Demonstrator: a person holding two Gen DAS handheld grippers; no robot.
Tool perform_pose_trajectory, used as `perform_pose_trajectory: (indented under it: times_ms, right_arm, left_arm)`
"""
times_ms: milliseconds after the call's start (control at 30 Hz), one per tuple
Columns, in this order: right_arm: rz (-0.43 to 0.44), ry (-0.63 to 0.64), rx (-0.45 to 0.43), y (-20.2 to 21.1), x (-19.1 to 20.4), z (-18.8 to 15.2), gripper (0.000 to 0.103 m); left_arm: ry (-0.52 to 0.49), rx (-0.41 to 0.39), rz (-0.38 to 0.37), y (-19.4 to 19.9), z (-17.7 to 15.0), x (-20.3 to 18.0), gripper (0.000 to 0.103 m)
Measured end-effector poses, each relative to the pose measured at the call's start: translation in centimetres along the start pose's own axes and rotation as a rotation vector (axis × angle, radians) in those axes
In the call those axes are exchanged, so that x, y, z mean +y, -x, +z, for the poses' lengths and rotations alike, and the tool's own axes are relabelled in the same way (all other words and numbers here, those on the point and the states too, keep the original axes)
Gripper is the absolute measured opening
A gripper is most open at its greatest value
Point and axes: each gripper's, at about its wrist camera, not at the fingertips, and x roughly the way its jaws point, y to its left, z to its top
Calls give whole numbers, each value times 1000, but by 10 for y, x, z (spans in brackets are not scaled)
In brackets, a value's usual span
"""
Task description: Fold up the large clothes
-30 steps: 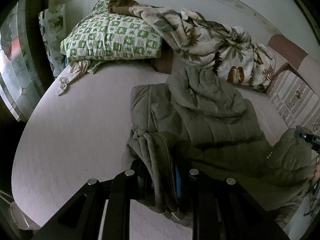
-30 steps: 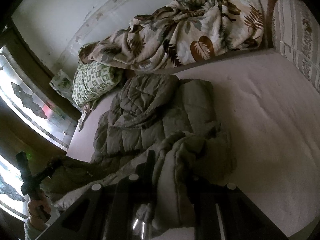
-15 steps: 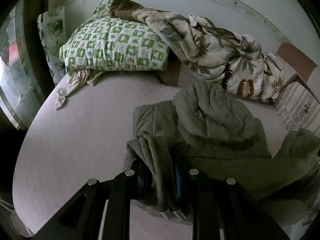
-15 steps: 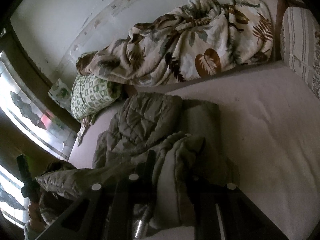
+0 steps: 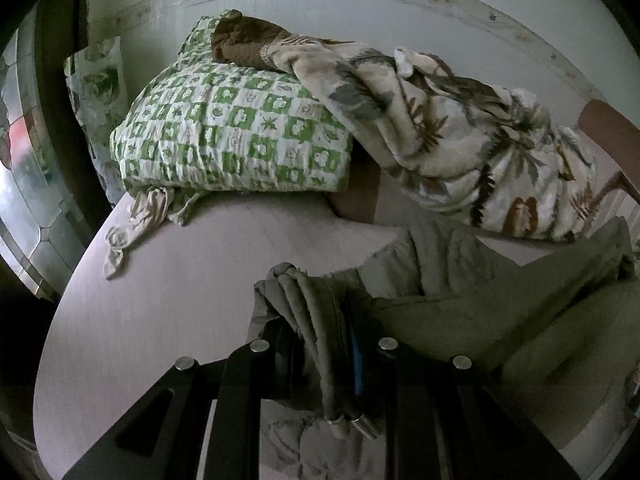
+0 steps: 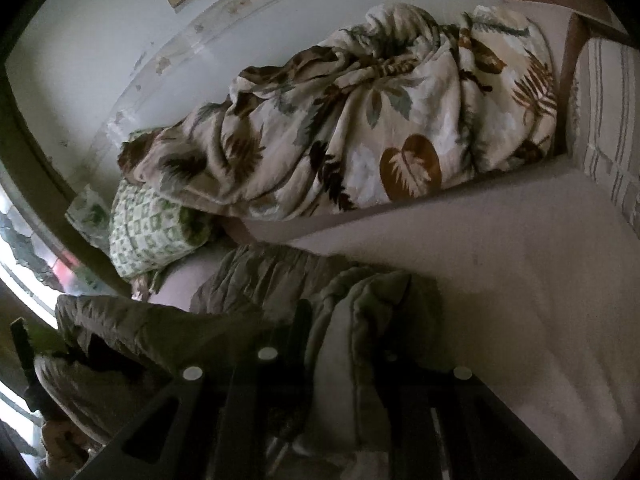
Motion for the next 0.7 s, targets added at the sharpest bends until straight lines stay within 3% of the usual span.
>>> perform_pose_trajectory:
  times_ms: [233, 467, 700]
  right_arm:
    - [-48, -50, 30, -55, -16, 26, 17]
    - [-69, -127, 101, -120, -38, 28, 17]
    - [-77, -210, 168, -168, -59, 24, 17]
  left_arm:
    - [19, 38, 44, -58, 17, 3, 21]
    - [-16, 115, 108, -128, 17, -7, 22]
    - [-10, 203, 125, -178, 6, -5, 22]
